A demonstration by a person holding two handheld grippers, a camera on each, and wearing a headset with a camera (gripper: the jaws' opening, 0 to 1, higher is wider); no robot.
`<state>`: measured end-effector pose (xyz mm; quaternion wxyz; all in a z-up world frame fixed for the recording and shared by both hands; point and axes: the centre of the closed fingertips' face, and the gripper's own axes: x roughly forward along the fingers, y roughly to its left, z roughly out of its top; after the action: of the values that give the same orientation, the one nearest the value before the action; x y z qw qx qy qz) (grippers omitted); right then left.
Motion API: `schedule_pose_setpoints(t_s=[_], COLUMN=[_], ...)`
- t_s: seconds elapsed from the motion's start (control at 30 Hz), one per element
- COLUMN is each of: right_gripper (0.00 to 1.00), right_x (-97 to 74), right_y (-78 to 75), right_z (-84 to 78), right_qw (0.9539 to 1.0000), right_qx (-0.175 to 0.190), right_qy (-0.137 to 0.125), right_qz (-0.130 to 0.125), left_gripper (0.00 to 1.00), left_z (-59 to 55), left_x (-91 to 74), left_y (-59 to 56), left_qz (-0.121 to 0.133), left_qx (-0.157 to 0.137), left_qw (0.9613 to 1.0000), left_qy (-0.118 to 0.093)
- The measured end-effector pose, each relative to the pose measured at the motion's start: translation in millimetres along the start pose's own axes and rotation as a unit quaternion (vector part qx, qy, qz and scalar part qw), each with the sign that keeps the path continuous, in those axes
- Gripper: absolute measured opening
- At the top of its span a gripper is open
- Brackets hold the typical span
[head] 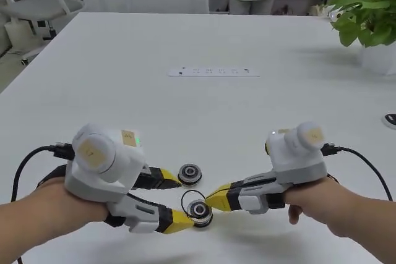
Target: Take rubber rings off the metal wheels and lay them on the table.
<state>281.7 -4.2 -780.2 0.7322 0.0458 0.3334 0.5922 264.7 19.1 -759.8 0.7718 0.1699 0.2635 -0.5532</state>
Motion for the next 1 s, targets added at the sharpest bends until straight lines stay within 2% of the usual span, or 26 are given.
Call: schedule_pose_setpoints(t_s=[0.1,0.4,0.63,1.0], right_gripper=[0.0,0.0,0.0,0.0], right_x=[0.1,-0.2,-0.5,-0.3], right_y=[0.1,1.4,3.0,5.1], right_z=[-0.1,0.5,-0.8,-2.1], right_qw=[1.0,1.0,1.0,1.0], right_qx=[0.0,0.001,0.001,0.002], right_qy=[0.001,0.0,0.001,0.004], right_qz=[0.0,0.003,0.004,0.006], left_gripper=[0.49,0.56,0.59,0.68], left_z=[-1.4,-3.1,-10.9,-20.5], left_x=[-3.8,-13.7,-23.5,-32.0], left_y=[2.0,2.4,6.5,5.9], left_qz=[0.007,0.012,0.019,0.028], left_qx=[0.007,-0.009,-0.024,-0.038], left_qw=[0.9999,0.9998,0.9995,0.9988], left_qy=[0.0,-0.01,-0.011,-0.011])
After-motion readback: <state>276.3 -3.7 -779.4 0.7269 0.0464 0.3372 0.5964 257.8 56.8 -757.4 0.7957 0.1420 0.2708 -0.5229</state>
